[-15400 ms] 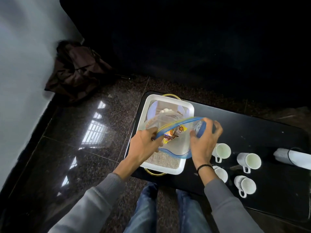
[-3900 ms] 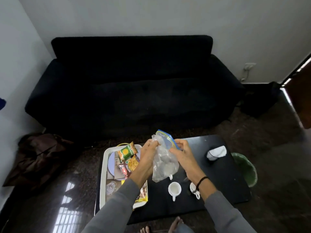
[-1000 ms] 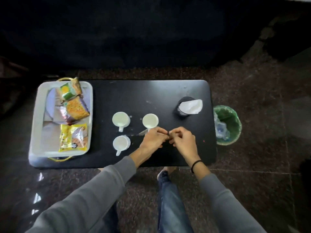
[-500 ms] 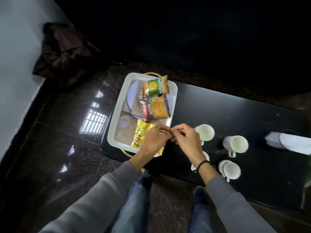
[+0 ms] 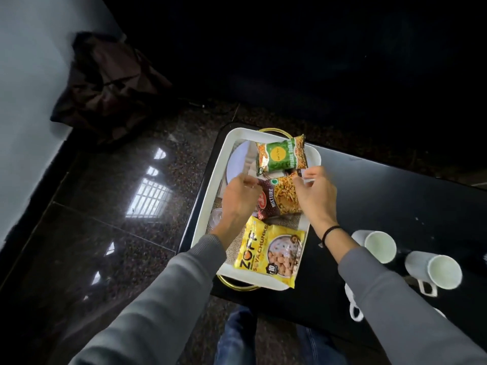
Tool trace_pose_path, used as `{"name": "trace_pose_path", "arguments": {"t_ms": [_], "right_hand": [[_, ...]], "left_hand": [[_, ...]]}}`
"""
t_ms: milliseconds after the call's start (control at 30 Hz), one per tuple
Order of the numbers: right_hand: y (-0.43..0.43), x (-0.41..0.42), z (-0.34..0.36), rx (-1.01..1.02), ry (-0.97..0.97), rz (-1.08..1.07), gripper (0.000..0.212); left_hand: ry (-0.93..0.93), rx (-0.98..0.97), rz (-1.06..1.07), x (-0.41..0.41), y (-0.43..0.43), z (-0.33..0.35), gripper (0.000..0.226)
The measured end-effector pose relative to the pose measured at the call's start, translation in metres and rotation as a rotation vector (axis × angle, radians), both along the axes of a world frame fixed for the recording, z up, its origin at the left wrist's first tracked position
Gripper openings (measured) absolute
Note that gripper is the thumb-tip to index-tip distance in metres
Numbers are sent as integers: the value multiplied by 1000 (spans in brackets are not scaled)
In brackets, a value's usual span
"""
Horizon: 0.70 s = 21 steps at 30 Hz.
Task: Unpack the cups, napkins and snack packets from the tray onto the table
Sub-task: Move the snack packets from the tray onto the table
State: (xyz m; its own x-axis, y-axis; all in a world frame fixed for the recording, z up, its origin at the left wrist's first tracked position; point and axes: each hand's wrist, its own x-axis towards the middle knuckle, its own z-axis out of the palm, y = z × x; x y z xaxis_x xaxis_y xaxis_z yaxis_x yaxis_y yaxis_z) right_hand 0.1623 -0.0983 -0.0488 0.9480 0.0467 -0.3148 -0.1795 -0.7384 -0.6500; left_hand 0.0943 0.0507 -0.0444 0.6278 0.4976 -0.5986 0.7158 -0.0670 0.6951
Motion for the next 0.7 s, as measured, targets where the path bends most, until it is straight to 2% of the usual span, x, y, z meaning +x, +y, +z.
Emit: {"name": "trace_pose_path", "arguments": {"t_ms": [100,267,333,467,567,633,700], "right_hand": [[6,21,-7,15,-17,-49,33],[16,38,-16,94,5,-66,31],[20,41,-19,143,51,-58,29],[26,49,-22,215,71,-68,27],[22,52,-18,279,81,-82,25],[15,55,-15,315,121,-79,25],[5,59,-12,361,168,-56,30]], "left_hand": [[-45,-23,28,22,9,-13,31],[-37,-180,69,55,16,-27,57],[-48,-208,110,64,17,-30,57],[-80,-289,195,71,24,-36,41],[-101,-360,217,68,29,-34,58],[-142,-390,234,67,29,-30,49],[-198,-455,250,68,26,-25,51]]}}
